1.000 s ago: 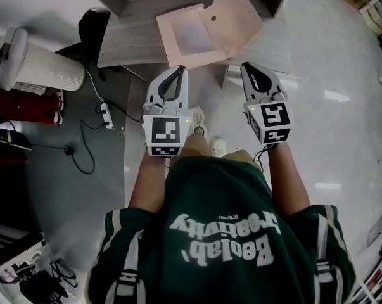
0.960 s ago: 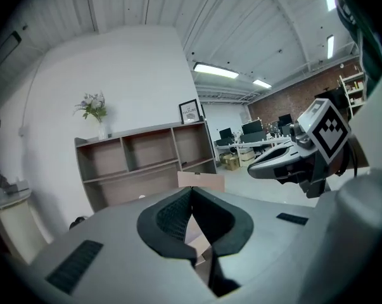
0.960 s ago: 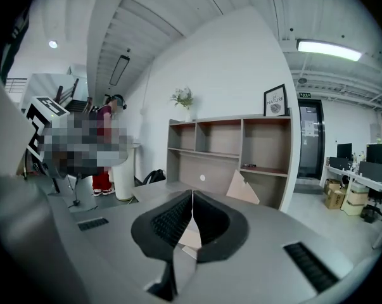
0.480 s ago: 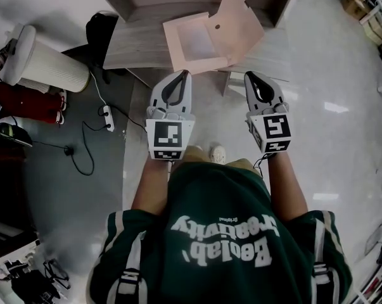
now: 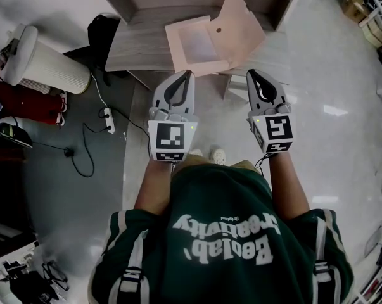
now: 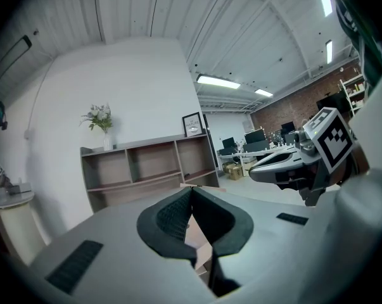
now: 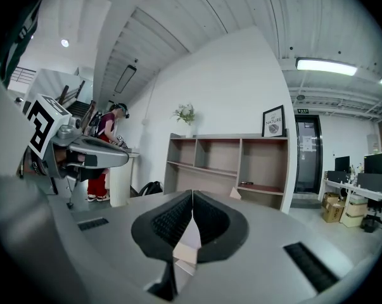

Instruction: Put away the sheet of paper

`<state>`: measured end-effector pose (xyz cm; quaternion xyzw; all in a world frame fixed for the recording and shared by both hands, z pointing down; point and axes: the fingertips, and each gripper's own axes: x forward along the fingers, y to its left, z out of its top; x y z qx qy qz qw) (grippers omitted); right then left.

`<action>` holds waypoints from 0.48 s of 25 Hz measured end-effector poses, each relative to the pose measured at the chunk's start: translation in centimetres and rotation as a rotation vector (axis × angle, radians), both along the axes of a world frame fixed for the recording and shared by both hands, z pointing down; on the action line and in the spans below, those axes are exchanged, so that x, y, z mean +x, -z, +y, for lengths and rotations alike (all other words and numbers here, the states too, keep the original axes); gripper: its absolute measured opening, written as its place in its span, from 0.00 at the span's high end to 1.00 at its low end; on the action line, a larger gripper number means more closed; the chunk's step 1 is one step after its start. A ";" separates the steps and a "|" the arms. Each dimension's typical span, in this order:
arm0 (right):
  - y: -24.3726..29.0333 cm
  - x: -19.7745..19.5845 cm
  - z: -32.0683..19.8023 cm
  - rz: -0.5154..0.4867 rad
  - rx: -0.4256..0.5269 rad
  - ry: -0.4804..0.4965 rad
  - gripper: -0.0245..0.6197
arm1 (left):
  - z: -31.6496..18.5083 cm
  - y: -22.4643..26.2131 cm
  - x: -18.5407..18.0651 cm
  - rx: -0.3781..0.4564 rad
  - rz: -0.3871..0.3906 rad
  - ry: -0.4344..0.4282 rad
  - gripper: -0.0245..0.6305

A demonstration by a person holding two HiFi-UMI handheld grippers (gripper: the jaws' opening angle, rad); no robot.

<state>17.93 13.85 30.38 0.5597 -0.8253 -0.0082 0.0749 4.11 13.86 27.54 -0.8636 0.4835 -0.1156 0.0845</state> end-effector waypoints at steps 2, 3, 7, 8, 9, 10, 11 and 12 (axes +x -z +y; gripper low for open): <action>0.1 0.1 -0.3 0.004 0.006 0.000 0.91 | -0.3 -0.1 -0.1 0.000 0.003 0.003 0.93; 0.1 0.1 -0.4 0.006 0.007 0.000 0.91 | -0.4 -0.1 -0.1 0.000 0.004 0.005 0.93; 0.2 -0.1 -0.5 0.009 0.009 0.003 0.91 | -0.6 -0.1 -0.5 0.001 0.008 0.013 0.93; 0.2 -0.2 -0.5 0.009 0.009 0.003 0.91 | -0.6 -0.1 -0.6 0.000 0.008 0.014 0.93; 0.2 -0.3 -0.5 0.009 0.009 0.004 0.91 | -0.6 -0.1 -0.7 -0.001 0.008 0.015 0.93; 0.3 -0.3 -0.5 0.010 0.010 0.003 0.91 | -0.7 -0.1 -0.8 -0.002 0.007 0.016 0.93; 0.4 -0.4 -0.6 0.012 0.011 0.003 0.91 | -0.8 -0.1 -0.9 -0.002 0.006 0.016 0.93; 0.5 -0.5 -0.8 0.015 0.013 0.004 0.91 | -0.9 0.0 -0.9 0.000 0.007 0.017 0.93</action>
